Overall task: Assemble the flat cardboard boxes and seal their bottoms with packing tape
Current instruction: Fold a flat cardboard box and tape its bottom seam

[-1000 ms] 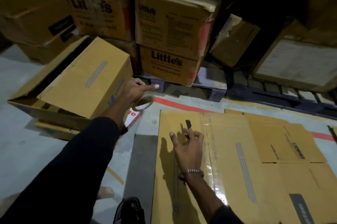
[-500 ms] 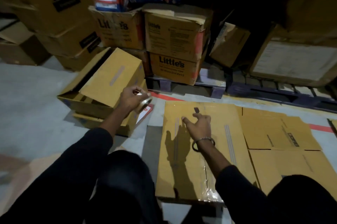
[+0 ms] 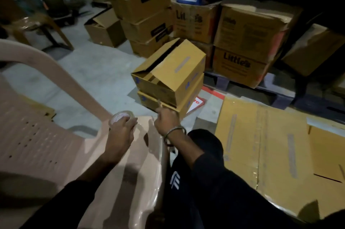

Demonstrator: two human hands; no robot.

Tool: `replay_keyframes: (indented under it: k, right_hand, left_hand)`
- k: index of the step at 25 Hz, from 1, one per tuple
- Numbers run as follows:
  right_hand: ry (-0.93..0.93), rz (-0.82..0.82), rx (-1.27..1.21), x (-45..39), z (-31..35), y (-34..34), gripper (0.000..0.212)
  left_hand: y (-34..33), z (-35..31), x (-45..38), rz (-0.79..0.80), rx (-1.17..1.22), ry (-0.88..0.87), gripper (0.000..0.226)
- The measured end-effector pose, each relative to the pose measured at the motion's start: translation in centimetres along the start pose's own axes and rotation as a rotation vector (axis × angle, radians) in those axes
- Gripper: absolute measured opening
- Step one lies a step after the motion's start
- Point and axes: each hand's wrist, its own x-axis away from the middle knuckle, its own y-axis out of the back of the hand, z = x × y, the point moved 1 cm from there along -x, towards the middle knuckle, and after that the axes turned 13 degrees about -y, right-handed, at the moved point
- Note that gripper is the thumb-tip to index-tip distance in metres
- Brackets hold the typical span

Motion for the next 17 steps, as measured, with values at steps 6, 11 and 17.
replay_keyframes:
  k: [6, 11, 17]
  right_hand:
    - [0.087, 0.010, 0.325, 2.3, -0.2, -9.1, 0.047]
    - [0.211, -0.037, 0.497, -0.4, -2.0, -11.0, 0.050]
    - [0.222, 0.133, 0.733, -0.1, -3.5, -12.8, 0.054]
  left_hand:
    - [-3.6, 0.3, 8.7, 0.060, -0.022, 0.168, 0.053]
    - [-3.3, -2.5, 9.4, 0.119, 0.105, 0.188, 0.083]
    - [-3.4, -3.0, 9.4, 0.084, 0.033, 0.220, 0.072]
